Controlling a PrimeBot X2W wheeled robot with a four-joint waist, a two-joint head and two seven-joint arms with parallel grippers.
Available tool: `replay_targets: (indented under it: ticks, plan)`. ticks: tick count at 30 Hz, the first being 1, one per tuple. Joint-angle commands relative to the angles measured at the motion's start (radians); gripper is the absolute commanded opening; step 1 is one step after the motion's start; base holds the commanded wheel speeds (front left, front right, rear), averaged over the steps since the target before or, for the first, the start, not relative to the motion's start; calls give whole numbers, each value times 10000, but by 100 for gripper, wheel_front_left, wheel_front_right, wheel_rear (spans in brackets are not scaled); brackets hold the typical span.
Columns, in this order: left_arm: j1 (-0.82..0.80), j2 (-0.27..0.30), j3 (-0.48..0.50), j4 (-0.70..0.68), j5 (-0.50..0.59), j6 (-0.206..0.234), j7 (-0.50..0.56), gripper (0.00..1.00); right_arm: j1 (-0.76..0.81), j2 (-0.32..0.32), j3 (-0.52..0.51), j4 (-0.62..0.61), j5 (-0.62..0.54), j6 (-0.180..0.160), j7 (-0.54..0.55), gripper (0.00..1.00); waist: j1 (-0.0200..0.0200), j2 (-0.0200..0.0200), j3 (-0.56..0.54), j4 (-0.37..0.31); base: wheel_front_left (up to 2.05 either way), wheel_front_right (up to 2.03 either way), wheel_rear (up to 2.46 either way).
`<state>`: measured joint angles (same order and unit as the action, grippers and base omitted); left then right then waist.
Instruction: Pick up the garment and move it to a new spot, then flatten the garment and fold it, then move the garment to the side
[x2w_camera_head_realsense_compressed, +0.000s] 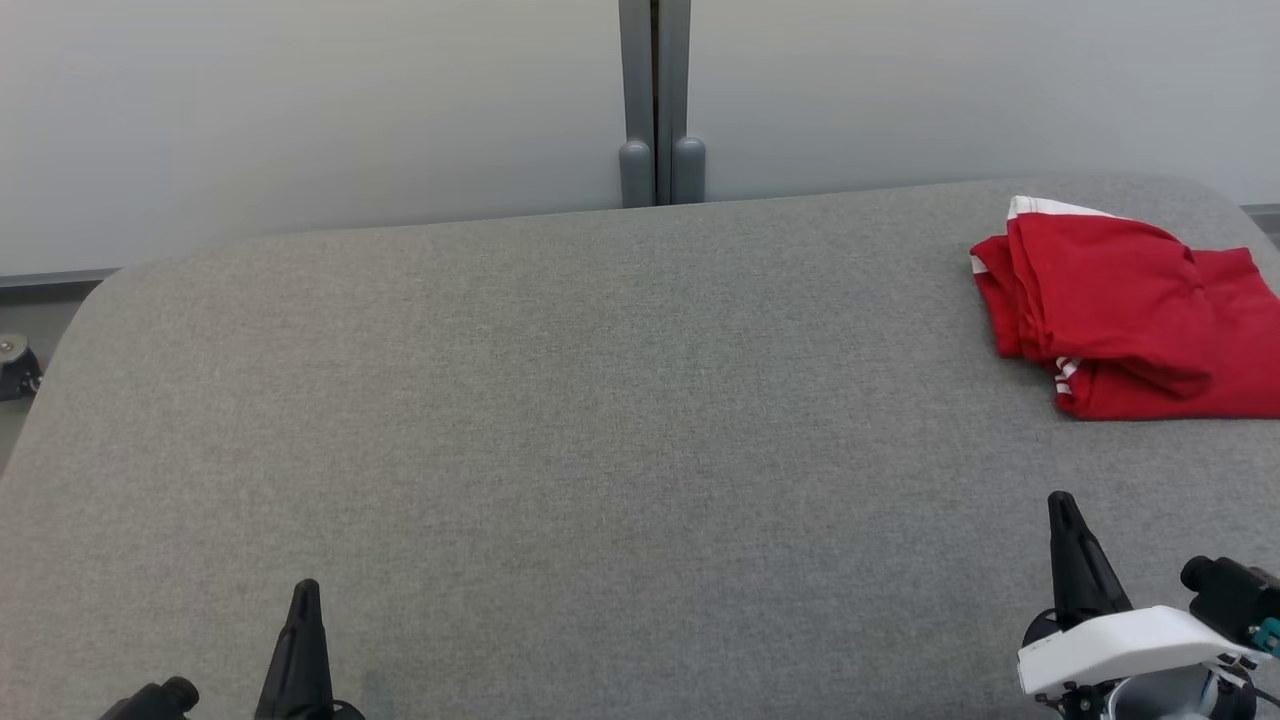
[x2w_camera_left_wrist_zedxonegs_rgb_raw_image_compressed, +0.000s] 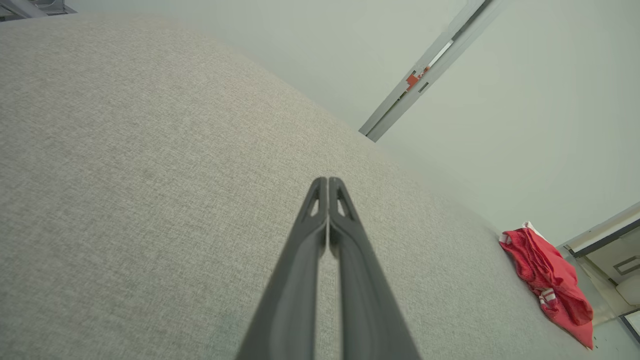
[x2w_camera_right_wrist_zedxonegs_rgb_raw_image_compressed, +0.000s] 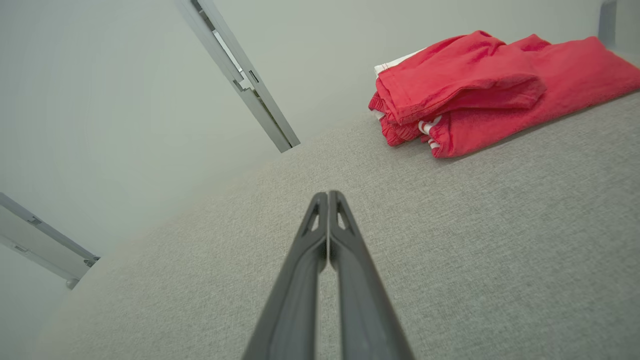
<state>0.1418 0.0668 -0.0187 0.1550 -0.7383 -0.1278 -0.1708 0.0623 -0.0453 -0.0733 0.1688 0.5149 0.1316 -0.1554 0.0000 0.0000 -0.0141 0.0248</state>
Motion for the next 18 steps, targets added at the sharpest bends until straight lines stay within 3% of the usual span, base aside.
replay_targets:
  ticks: [1, 18]
  plan:
    - [-320, 99, 72, -81, -351, -19, 71, 0, -307, -78, -31, -85, 438, -2, 91, 0, 0, 0, 2, -3, 0, 0, 0]
    - [-865, 138, 252, 136, -2496, -27, 639, 0, -669, -96, -102, 110, 3004, -4, 704, 0, 0, 0, 31, -44, 0, 0, 0]
